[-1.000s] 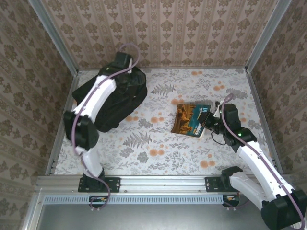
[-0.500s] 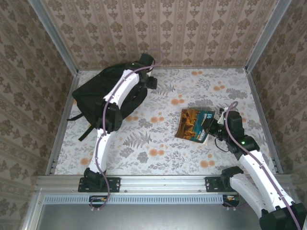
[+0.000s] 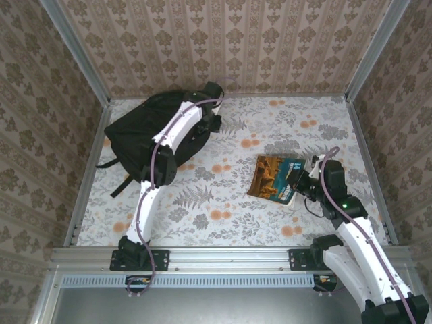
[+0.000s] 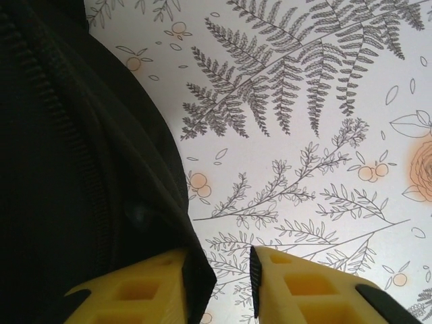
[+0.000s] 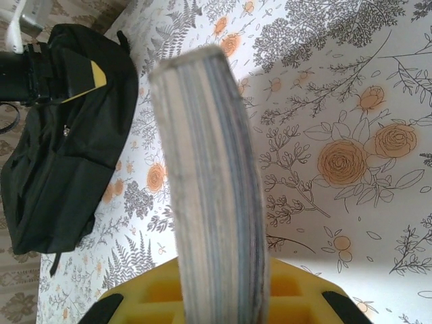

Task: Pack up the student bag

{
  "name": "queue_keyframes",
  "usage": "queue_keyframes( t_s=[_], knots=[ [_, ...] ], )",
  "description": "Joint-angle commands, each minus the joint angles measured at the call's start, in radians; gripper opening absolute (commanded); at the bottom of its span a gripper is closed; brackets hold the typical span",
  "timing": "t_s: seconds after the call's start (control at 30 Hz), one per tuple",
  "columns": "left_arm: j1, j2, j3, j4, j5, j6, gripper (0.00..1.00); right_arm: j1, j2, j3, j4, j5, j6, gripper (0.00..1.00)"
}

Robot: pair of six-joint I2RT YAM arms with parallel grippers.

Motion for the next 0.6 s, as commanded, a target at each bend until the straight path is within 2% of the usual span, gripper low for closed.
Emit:
queue_keyframes(
  t_s=[0.0, 0.17, 0.27, 0.4, 0.57],
  knots=[
    [-0.038, -0.003, -0.025, -0.020, 0.058, 0.035, 0.26, -0.008, -0.050, 0.005, -0.010, -0.023, 0.012, 0.00],
    [-0.108, -0.022, -0.066, -0.025, 0.115, 0.042, 0.23, -0.016, -0.101, 0.027, -0.072, 0.026, 0.008, 0.00],
    [-0.179, -0.068, -0.170, -0.001, 0.189, 0.038, 0.22, -0.019, -0.144, 0.065, -0.156, 0.155, 0.012, 0.00],
    [-0.291, -0.195, -0.398, 0.083, 0.295, 0.022, 0.23, -0.019, -0.189, 0.104, -0.220, 0.323, 0.032, 0.00],
    [-0.407, -0.439, -0.722, 0.176, 0.387, 0.011, 0.25, -0.019, -0.189, 0.120, -0.210, 0.365, 0.037, 0.00]
  ],
)
